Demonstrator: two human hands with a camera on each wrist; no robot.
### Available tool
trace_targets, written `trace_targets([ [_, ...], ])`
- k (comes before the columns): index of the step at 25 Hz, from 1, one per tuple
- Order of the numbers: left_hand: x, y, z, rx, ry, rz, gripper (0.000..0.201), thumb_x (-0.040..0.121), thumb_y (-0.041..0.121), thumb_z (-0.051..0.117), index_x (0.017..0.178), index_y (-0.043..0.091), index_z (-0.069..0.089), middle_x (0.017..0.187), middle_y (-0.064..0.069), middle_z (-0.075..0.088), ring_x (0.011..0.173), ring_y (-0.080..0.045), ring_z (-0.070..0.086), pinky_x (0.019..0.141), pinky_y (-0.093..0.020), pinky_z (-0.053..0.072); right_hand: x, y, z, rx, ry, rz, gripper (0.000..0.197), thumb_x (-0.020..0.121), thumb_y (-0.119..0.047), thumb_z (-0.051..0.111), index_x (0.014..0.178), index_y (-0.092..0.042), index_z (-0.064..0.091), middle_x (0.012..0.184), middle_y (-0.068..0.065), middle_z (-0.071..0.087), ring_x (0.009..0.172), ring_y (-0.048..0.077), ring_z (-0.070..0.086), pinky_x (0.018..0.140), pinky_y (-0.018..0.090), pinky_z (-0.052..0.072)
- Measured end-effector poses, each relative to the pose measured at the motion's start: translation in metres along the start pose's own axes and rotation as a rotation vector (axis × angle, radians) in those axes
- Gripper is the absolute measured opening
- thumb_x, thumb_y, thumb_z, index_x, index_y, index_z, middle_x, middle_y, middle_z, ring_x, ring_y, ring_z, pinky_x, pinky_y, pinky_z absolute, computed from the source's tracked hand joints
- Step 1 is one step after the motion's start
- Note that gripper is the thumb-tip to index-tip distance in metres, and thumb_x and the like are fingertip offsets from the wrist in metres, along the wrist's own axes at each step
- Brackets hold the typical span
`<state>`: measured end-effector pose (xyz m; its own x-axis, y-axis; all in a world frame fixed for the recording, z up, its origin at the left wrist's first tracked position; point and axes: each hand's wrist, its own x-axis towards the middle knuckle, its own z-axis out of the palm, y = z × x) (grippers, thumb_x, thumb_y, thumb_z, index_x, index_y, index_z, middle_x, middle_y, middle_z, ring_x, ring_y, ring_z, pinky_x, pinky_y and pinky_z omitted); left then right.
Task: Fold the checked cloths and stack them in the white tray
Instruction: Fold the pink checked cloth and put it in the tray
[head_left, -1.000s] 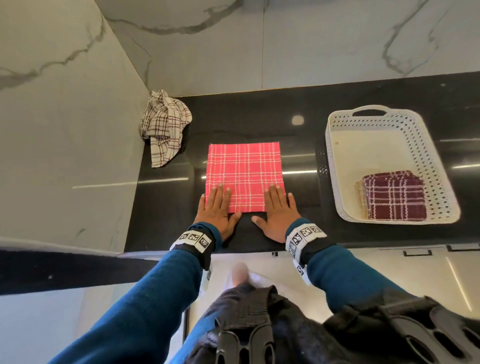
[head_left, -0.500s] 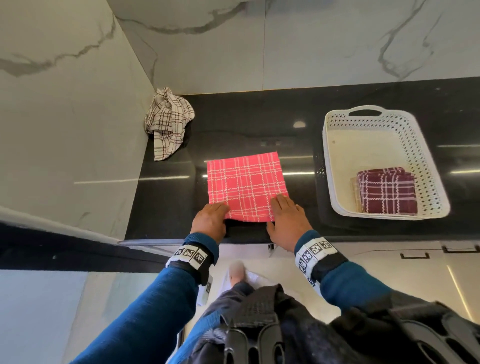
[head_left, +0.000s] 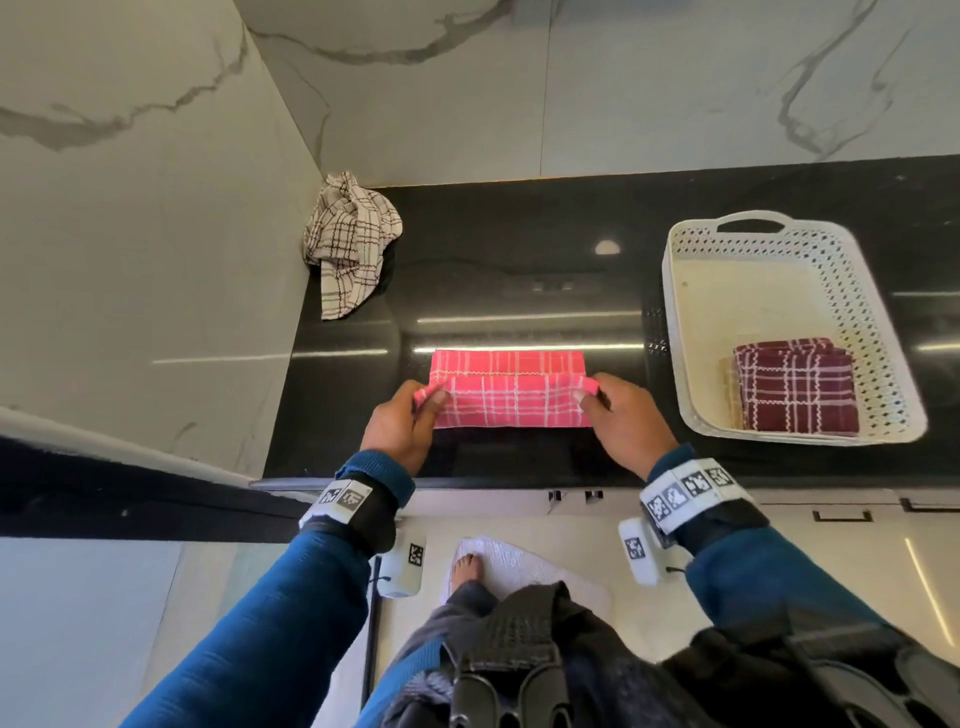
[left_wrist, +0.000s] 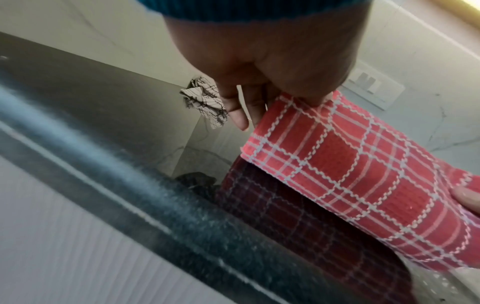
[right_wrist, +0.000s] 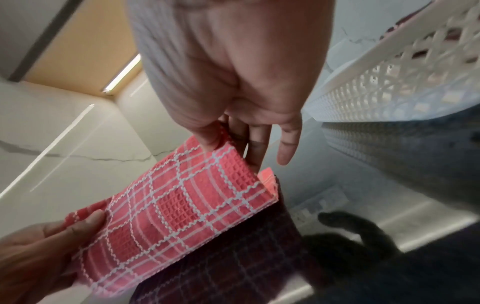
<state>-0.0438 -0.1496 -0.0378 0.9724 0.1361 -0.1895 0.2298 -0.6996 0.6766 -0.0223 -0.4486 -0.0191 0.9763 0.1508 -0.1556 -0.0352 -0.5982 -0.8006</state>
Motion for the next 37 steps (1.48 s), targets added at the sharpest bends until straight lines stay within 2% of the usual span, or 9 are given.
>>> trace_targets([
  [3, 0.031, 0.008, 0.012, 0.105, 0.006, -0.100, 0.045, 0.102, 0.057, 0.031, 0.108, 0.016, 0.049, 0.096, -0.005, 0.066, 0.083, -0.026, 0.063, 0.075, -0.040, 0.051, 0.035, 0.013, 0.015, -0.034, 0.047, 0.140, 0.020, 0.105, -0.027, 0.049, 0.105, -0.015, 0.065, 0.090, -0.001, 0.067, 0.075, 0.008, 0.062, 0.057, 0.010, 0.040],
  [7, 0.060, 0.010, 0.032, 0.315, -0.058, -0.243, 0.045, 0.105, 0.050, 0.019, 0.113, 0.012, 0.042, 0.107, -0.016, 0.066, 0.089, -0.033, 0.060, 0.074, -0.041, 0.043, 0.055, 0.031, 0.037, -0.180, 0.065, 0.283, 0.027, 0.106, -0.028, 0.039, 0.103, -0.009, 0.057, 0.099, 0.013, 0.068, 0.084, 0.029, 0.065, 0.069, 0.034, 0.048],
  [10, 0.072, 0.011, 0.038, 0.423, -0.091, -0.244, 0.041, 0.106, 0.044, 0.019, 0.116, 0.010, 0.039, 0.108, -0.016, 0.067, 0.097, -0.038, 0.063, 0.075, -0.043, 0.043, 0.055, 0.031, 0.045, -0.309, 0.083, 0.287, 0.024, 0.107, -0.024, 0.034, 0.106, -0.007, 0.050, 0.099, 0.018, 0.067, 0.088, 0.039, 0.065, 0.069, 0.036, 0.041],
  [17, 0.089, 0.018, 0.043, 0.467, -0.097, -0.277, 0.039, 0.105, 0.040, 0.022, 0.121, 0.009, 0.040, 0.114, -0.017, 0.064, 0.106, -0.038, 0.061, 0.081, -0.047, 0.045, 0.066, 0.024, 0.044, -0.468, 0.071, 0.299, 0.019, 0.106, -0.021, 0.035, 0.111, -0.006, 0.046, 0.100, 0.020, 0.068, 0.091, 0.043, 0.067, 0.066, 0.038, 0.041],
  [22, 0.103, 0.020, 0.043, 0.551, -0.106, -0.341, 0.049, 0.103, 0.045, 0.023, 0.120, 0.008, 0.049, 0.111, -0.014, 0.067, 0.100, -0.037, 0.065, 0.069, -0.044, 0.042, 0.072, 0.023, 0.046, -0.501, 0.068, 0.319, 0.022, 0.105, -0.019, 0.035, 0.116, -0.004, 0.047, 0.102, 0.021, 0.069, 0.092, 0.042, 0.067, 0.069, 0.041, 0.047],
  [29, 0.095, 0.028, 0.025, 0.503, -0.066, -0.381, 0.063, 0.100, 0.059, 0.021, 0.121, 0.008, 0.050, 0.108, -0.013, 0.067, 0.097, -0.036, 0.066, 0.073, -0.044, 0.046, 0.073, 0.011, 0.036, -0.269, 0.120, 0.518, 0.029, 0.102, -0.022, 0.039, 0.121, -0.002, 0.049, 0.112, 0.021, 0.065, 0.098, 0.040, 0.064, 0.074, 0.039, 0.047],
  [31, 0.084, 0.028, 0.013, 0.521, 0.066, -0.303, 0.054, 0.100, 0.056, 0.030, 0.121, 0.010, 0.048, 0.110, -0.012, 0.063, 0.098, -0.033, 0.063, 0.079, -0.046, 0.050, 0.061, 0.007, 0.033, -0.305, 0.176, 0.458, 0.028, 0.098, -0.023, 0.045, 0.121, -0.006, 0.047, 0.110, 0.014, 0.063, 0.096, 0.035, 0.063, 0.080, 0.044, 0.050],
  [34, 0.059, 0.034, 0.020, 0.595, 0.058, 0.151, 0.024, 0.097, 0.034, 0.047, 0.113, 0.017, 0.052, 0.117, -0.007, 0.059, 0.105, -0.024, 0.056, 0.095, -0.044, 0.050, 0.046, -0.002, 0.048, -0.572, 0.177, 0.052, 0.026, 0.094, -0.025, 0.053, 0.119, -0.016, 0.050, 0.118, 0.006, 0.055, 0.111, 0.029, 0.055, 0.094, 0.050, 0.044],
  [37, 0.042, 0.035, 0.059, 0.798, -0.224, 0.468, 0.057, 0.104, 0.037, 0.029, 0.155, 0.015, 0.021, 0.164, -0.008, 0.017, 0.152, -0.028, 0.014, 0.123, -0.049, 0.013, 0.056, -0.010, 0.075, -0.659, -0.176, -0.172, 0.059, 0.100, -0.029, 0.044, 0.155, -0.018, 0.024, 0.164, 0.005, 0.019, 0.154, 0.028, 0.013, 0.120, 0.058, 0.016],
])
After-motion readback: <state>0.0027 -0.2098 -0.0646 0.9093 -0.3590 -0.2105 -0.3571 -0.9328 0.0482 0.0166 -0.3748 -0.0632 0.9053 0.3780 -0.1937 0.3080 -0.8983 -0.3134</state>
